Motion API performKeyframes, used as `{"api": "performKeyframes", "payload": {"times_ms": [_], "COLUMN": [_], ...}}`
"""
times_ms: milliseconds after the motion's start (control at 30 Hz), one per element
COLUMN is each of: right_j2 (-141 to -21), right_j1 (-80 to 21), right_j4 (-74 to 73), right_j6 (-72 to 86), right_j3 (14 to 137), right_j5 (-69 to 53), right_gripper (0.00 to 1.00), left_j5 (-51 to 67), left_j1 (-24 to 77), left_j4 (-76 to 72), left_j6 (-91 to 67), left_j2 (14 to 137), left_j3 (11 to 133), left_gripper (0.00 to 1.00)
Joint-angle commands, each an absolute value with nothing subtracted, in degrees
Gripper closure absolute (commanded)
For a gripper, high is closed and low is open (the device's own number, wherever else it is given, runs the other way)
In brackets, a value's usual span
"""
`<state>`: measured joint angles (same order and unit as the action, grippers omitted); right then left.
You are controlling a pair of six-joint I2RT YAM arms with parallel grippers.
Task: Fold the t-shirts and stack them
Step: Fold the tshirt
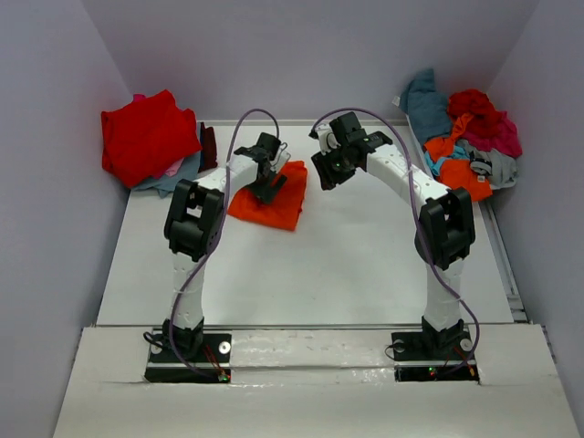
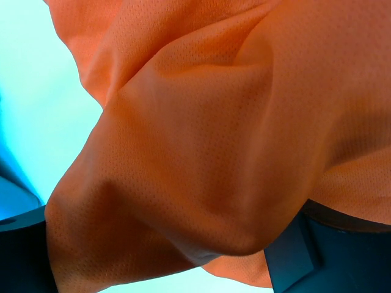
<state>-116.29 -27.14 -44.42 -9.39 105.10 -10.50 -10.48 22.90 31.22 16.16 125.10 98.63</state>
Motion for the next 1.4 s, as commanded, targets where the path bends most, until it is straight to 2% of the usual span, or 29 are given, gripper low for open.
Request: {"api": "performKeyframes", "payload": {"times_ms": [0,267,633,1067,1367], "right_j2": [-115.23,-115.58,-112.59,-116.45,-121.72], "right_j1": [-27.69,-27.69,-27.69,-27.69,-27.69], "right_j4": [-45.96,-48.42,-48.69,-51.32,-55.54], "right_j6": [-9.49,-9.67,-10.20,-11.16,-10.46], "right_j3": [107.58,108.37,105.12,108.70,117.23], "right_j5": [-12.04,-13.88,-15.21,-18.97,-26.10], "right_gripper": [0.51,0.51,0.51,0.51,0.52], "left_j5": [-8.61,-8.09,-3.42,-4.13,2.54], "left_j1": [26.18,29.62,31.38,30.33,27.16], "left_j4": [41.21,45.96,47.03,42.54,54.30], "left_j6": [22.76,28.82,33.22,26.11,24.96], "left_j2": [121.74,115.59,111.10,103.80,104.94], "left_j3": [90.28,84.03,82.88,94.56,99.31], "left_gripper": [0.06,0.07,0.06,0.03,0.03]}}
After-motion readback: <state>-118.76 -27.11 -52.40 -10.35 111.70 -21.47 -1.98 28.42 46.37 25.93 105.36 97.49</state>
